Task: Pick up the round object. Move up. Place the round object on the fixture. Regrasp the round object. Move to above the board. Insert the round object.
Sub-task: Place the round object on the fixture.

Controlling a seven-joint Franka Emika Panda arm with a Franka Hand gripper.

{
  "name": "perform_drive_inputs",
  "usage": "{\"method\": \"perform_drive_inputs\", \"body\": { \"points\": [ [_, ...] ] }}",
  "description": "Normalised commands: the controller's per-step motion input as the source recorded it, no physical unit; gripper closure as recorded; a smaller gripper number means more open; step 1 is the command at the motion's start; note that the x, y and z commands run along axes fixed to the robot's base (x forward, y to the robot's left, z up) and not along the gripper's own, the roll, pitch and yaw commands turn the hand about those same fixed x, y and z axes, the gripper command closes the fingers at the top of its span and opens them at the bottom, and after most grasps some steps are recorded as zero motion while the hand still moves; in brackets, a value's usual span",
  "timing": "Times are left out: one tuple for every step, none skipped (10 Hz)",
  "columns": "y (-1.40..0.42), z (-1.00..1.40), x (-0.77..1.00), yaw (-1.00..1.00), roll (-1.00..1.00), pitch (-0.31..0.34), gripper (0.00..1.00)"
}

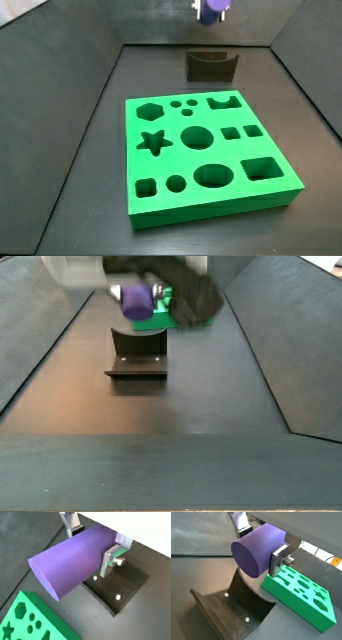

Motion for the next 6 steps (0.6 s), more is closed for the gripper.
{"method": "perform_drive_inputs", "body": {
  "points": [
    [0.08,-1.0,0.13,-0.13,-1.0,0.056,1.0],
    [0.09,-1.0,0.14,-0.13,-0.95,0.058,1.0],
    [0.1,-1.0,0.15,-0.12,-0.73,0.049,1.0],
    [0.1,-1.0,0.16,-0.12,-0.62,0.044,1.0],
    [0.11,-1.0,0.17,-0.11,-0.4,0.046,1.0],
    [0.11,-1.0,0.18,-0.1,-0.27,0.043,1.0]
  ]
}}
